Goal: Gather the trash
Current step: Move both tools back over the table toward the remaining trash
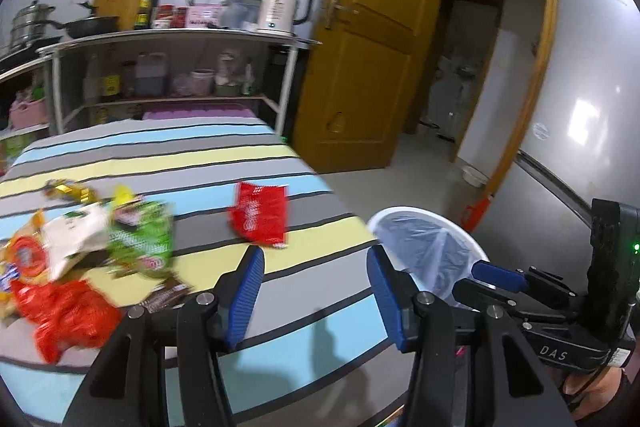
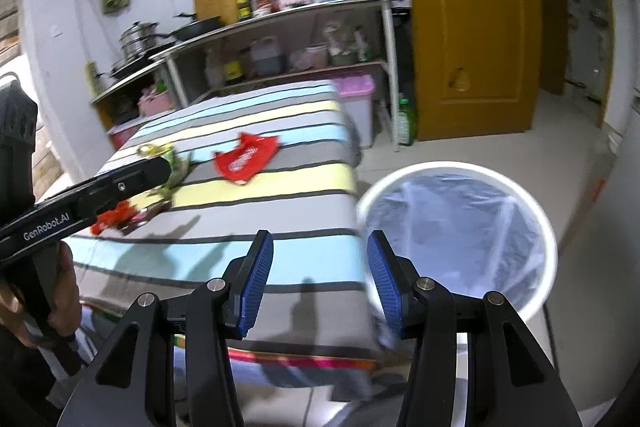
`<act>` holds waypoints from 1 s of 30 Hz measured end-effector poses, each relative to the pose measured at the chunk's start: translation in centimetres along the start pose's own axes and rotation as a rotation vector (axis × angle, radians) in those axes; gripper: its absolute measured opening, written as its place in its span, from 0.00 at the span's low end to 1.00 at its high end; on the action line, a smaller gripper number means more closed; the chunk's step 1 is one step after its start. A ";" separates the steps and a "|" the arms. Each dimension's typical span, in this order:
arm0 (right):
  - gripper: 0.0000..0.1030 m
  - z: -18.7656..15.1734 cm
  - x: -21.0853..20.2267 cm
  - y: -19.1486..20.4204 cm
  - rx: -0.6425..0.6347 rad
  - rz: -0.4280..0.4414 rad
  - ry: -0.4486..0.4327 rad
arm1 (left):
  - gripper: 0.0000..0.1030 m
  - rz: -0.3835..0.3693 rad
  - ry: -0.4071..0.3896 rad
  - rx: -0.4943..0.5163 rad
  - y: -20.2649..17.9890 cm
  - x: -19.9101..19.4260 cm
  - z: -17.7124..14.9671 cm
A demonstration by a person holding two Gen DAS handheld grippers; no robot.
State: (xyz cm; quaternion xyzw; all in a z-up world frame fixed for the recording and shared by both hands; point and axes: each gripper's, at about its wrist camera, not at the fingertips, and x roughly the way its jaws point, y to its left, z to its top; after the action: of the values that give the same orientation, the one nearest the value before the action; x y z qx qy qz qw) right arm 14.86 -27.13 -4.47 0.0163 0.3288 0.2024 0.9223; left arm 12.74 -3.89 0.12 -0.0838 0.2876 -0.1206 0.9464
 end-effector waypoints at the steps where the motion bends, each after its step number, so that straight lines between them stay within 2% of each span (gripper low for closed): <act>1: 0.49 0.0 0.2 0.8 -0.012 0.016 0.005 | 0.51 0.016 -0.003 -0.007 0.6 -0.4 -0.3; 10: 0.49 -0.1 2.0 5.9 -0.101 0.119 0.040 | 0.51 0.151 -0.041 -0.043 5.9 -4.6 -2.4; 19: 0.49 -0.3 3.4 8.3 -0.145 0.151 0.076 | 0.52 0.273 -0.027 -0.097 10.9 -6.4 -3.9; 25: 0.49 0.2 4.2 9.3 -0.161 0.155 0.083 | 0.61 0.300 0.012 -0.124 13.3 -5.4 -4.5; 30: 0.49 0.3 5.0 9.7 -0.171 0.151 0.091 | 0.63 0.306 0.041 -0.085 13.9 -4.8 -5.2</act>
State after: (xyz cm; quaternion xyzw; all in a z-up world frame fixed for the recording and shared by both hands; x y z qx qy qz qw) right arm 15.05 -16.33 -5.65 -0.0467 0.3496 0.2993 0.8866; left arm 8.45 10.27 -4.85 -0.0765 0.3210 0.0355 0.9433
